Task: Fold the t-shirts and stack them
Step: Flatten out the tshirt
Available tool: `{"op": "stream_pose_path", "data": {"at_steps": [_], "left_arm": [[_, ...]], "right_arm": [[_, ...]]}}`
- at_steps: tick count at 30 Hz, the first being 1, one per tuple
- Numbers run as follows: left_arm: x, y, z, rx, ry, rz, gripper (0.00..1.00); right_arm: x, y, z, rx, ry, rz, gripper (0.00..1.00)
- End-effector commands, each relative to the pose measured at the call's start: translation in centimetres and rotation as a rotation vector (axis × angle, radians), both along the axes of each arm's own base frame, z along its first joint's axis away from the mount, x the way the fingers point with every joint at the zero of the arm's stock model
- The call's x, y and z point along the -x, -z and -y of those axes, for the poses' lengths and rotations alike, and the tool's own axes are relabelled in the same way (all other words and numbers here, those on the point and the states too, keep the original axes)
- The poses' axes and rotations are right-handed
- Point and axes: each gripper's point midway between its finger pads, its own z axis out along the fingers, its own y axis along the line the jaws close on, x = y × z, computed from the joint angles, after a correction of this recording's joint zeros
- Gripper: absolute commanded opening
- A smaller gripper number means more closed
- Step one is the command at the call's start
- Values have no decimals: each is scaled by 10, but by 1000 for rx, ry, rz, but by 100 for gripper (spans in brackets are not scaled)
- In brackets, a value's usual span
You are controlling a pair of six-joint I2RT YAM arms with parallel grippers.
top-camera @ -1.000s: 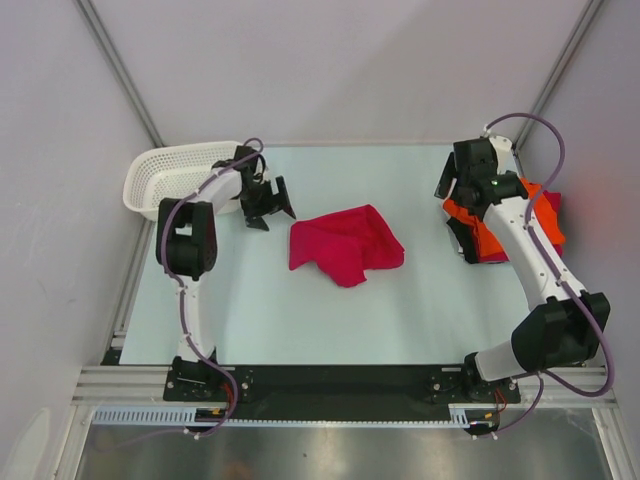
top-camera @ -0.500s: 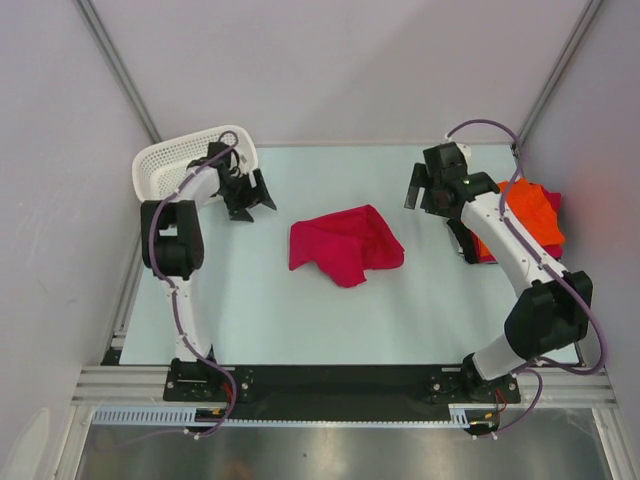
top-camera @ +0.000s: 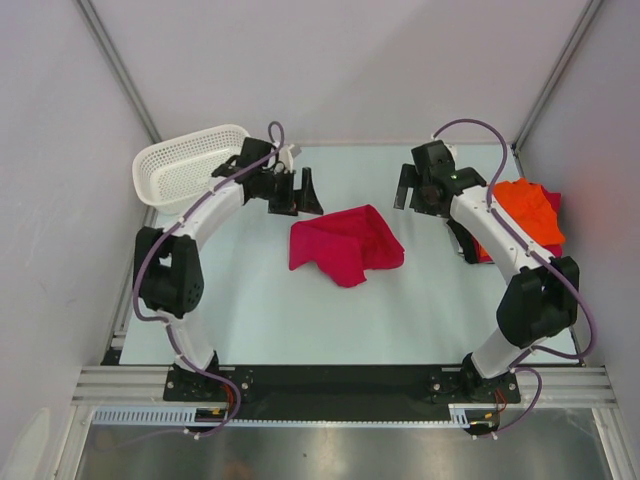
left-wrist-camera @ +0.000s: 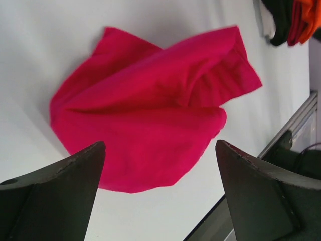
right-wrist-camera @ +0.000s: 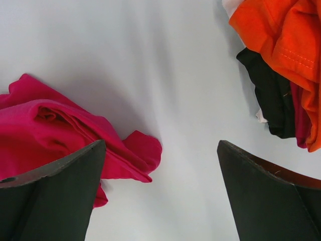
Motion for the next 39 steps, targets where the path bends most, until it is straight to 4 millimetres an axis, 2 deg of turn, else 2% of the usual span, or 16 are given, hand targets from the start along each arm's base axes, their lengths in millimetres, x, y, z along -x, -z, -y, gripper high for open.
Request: {"op": "stream_pose_path", "data": {"at_steps": [1,10,13,14,16,19,21,23,24,26,27,28,32,36,38,39], "left_arm": [[22,22,7,-63,123,-24,97],[57,64,40,-196,282,-126,99],[68,69,50,-227,324,-149,78],[69,73,52,-236,331,-158,47],[75,77,54,-265,340,-173,3],[70,69,52,-285,313,-140,0],[59,50,50,-290,271,-59,0],[46,37,41,-327,196,2,0],[36,20,36,-324,142,66,0],[23,7,18,-344,5,113,0],[10,-19,7,-302,-73,188,0],[5,-26,0,-280,-132,197,0],[-18,-28,-58,-369,-368,209,0],[-25,0,-105,-460,-480,86,0],[-27,16,-115,-475,-512,27,0],[-27,23,-124,-486,-530,-4,0]], "right_arm": [[-9,-16,-8,-13,-22,41,100],[-4,-15,-5,1,-25,27,100],[-2,-14,-4,6,-26,22,100],[-2,-13,-4,7,-29,18,99],[-2,-14,-4,7,-29,18,100],[-2,-14,-4,4,-35,18,100],[-1,-14,-7,-8,-42,17,100],[2,-14,-13,-32,-62,13,100],[2,-19,-18,-51,-84,28,100],[7,-27,-40,-117,-184,51,100],[10,-33,-47,-134,-238,81,99],[14,-33,-53,-158,-264,80,98],[38,-18,-79,-289,-354,-31,97],[61,6,-111,-383,-466,-132,92],[68,22,-124,-411,-514,-198,91],[75,29,-128,-415,-531,-240,84]]}}
